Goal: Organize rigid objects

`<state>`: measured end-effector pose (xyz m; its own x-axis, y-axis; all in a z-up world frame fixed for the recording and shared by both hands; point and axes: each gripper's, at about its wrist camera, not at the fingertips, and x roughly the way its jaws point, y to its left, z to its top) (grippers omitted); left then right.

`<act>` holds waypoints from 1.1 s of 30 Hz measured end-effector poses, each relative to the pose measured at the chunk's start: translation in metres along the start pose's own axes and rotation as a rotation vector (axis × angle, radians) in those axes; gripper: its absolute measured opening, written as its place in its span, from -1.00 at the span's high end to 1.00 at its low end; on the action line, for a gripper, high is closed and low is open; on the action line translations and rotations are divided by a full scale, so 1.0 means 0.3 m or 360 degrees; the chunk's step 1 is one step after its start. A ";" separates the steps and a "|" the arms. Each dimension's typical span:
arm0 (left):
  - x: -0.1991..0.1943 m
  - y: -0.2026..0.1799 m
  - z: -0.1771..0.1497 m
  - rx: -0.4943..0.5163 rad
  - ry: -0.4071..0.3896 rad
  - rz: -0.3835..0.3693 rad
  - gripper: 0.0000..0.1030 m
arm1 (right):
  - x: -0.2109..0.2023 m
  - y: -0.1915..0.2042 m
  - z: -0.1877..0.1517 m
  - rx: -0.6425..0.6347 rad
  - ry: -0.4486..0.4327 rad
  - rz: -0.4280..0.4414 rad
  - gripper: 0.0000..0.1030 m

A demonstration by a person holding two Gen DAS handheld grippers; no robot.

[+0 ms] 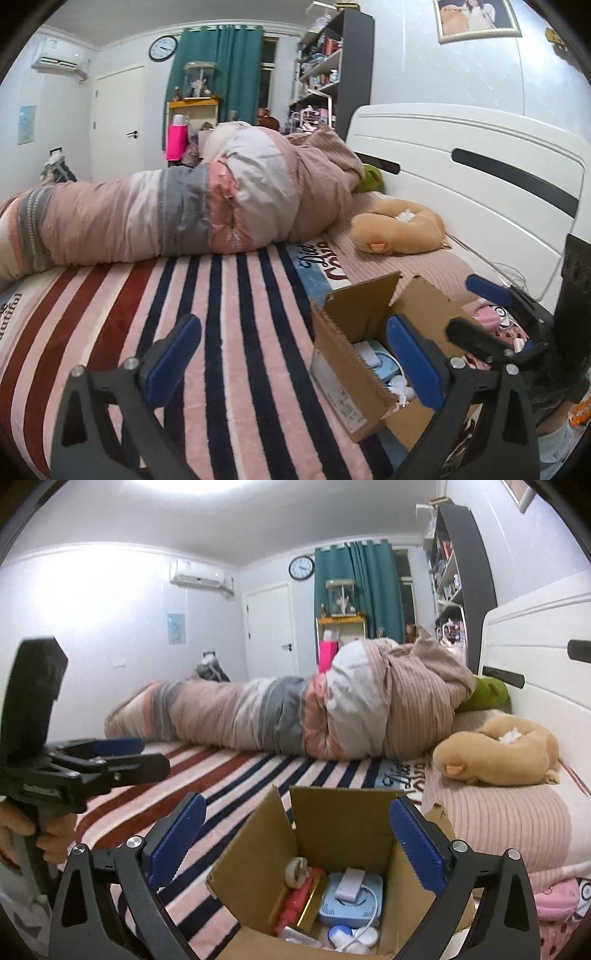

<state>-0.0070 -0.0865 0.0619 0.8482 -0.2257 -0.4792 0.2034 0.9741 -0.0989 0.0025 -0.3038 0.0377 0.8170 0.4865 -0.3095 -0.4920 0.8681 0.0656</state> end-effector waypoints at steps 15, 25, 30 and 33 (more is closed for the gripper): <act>-0.016 0.048 -0.021 -0.0035 -0.0018 0.0077 -0.94 | 0.015 0.017 -0.013 -0.0014 0.0023 0.0010 -0.94; -0.021 0.053 -0.023 -0.0020 -0.0016 0.0098 -0.94 | 0.018 0.018 -0.018 -0.0010 0.0031 0.0008 -0.94; -0.026 0.059 -0.029 -0.0027 -0.0010 0.0124 -0.95 | 0.017 0.012 -0.017 -0.0010 0.0031 0.0015 -0.94; -0.029 0.065 -0.031 -0.0029 -0.0009 0.0147 -0.95 | 0.021 0.018 -0.024 -0.0011 0.0034 0.0010 -0.94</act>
<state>-0.0149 -0.0654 0.0560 0.8657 -0.1352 -0.4820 0.1155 0.9908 -0.0704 0.0029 -0.2968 0.0294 0.8074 0.4895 -0.3293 -0.4992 0.8643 0.0609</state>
